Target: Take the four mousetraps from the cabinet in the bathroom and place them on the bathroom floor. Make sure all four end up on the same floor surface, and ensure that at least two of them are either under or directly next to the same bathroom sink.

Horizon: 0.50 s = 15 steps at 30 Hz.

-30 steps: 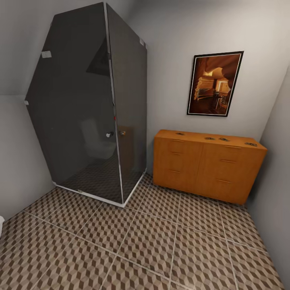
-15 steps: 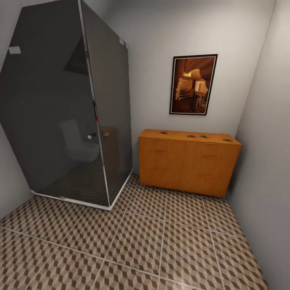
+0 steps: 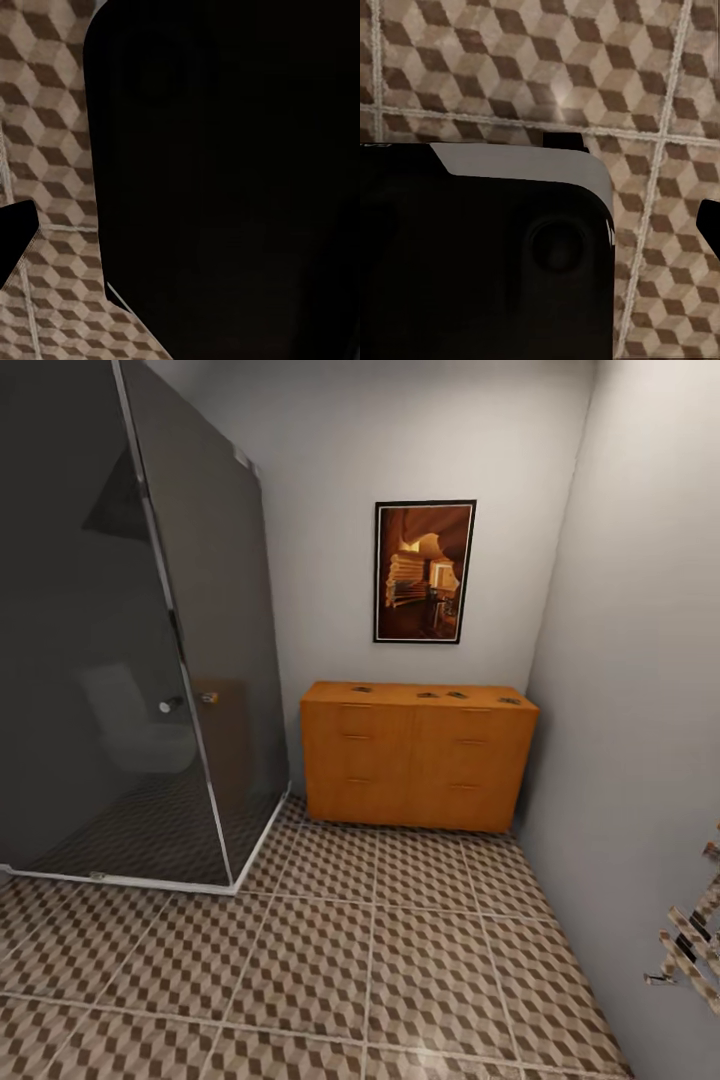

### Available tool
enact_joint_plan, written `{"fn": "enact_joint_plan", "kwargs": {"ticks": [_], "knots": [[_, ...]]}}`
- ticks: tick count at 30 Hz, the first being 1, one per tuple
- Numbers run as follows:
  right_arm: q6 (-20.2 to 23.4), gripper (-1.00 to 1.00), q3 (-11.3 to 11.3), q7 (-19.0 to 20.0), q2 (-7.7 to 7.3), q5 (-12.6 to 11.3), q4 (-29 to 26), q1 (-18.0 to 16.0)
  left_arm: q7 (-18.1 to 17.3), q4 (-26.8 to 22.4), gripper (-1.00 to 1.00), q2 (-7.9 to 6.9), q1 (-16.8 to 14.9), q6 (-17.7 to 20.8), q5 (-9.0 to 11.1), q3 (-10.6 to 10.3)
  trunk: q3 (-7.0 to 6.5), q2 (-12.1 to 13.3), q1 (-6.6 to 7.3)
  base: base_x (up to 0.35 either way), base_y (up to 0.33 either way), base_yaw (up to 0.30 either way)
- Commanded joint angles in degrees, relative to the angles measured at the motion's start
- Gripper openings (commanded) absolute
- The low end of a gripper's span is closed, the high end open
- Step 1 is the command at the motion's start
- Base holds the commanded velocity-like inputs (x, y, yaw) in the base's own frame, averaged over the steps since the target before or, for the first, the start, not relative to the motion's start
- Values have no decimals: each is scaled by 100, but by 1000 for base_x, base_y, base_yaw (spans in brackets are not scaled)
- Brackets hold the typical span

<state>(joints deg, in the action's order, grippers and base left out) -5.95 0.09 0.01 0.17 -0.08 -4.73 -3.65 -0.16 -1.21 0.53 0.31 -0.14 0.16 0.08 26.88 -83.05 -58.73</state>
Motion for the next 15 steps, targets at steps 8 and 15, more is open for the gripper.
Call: {"fn": "enact_joint_plan", "kwargs": {"ticks": [8, 15], "knots": [[-14, 100, 12, 13, -7, 25, 17, -4, -2, -11, 100, 0, 4, -2, 2, 1, 5, -3, 0, 0, 0, -70], [-12, 100, 24, 30, -8, 40, 23, -4, 4, -11, 100, 0, 4, -3, 2, 1, 5, -3, 0, 0, 0, -5]]}}
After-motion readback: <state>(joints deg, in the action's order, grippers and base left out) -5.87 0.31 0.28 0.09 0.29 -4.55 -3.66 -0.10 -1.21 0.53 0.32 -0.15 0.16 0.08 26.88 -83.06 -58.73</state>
